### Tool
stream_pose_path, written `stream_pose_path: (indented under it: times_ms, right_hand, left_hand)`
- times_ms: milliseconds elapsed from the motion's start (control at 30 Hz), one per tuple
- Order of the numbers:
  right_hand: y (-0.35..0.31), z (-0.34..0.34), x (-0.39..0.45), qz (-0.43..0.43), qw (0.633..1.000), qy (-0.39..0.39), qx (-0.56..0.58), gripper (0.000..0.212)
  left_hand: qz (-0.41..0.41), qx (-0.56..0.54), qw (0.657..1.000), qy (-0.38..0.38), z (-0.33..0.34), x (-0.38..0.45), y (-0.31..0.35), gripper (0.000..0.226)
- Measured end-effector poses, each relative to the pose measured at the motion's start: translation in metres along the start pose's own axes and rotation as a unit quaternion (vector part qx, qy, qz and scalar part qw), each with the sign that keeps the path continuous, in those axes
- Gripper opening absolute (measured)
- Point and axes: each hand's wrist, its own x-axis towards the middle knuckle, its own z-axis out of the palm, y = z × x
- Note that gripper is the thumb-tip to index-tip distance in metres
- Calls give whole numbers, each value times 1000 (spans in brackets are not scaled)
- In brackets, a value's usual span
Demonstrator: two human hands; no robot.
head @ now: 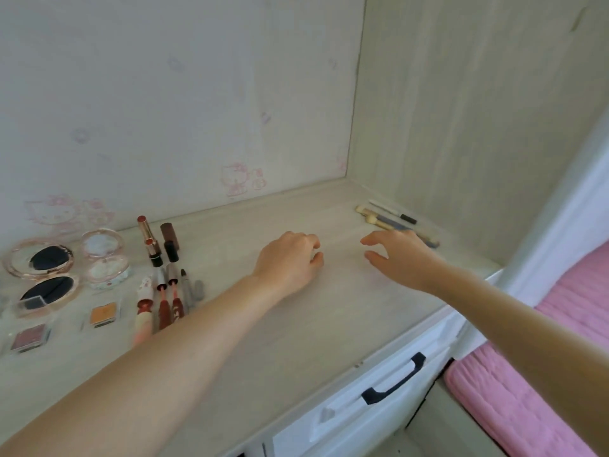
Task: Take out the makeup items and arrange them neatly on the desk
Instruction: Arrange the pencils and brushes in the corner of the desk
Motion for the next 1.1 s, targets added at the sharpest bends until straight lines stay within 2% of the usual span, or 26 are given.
stream_pose_path:
  times_ms: [167, 300, 400, 600, 700, 867, 1100]
  right_hand:
    - [44, -13, 15, 63, 998, 11, -12, 29]
    - [69, -16, 33, 108, 994, 31, -5, 24]
    - [86, -13, 49, 128, 991, 23, -24, 26]
    - [108, -12, 79, 137, 987, 55, -63, 28]
    - [112, -10, 89, 141, 985, 43, -89, 19]
    - [112, -3, 95, 138, 982, 16, -129, 25]
    - [108, 2, 95, 161, 978, 23, -131, 24]
  left_hand:
    - [11, -70, 997, 13, 23, 51, 24, 26]
    - [45, -77, 996, 20, 37, 92, 41, 28]
    - [75, -58, 995, 2, 45, 123, 52, 30]
    - [103, 4, 994, -33, 53, 177, 72, 29]
    - [119, 15, 991, -58, 61, 198, 77, 32]
    - [142, 39, 982, -120, 75, 219, 81, 41]
    - [160, 108, 977, -87, 75, 221, 85, 38]
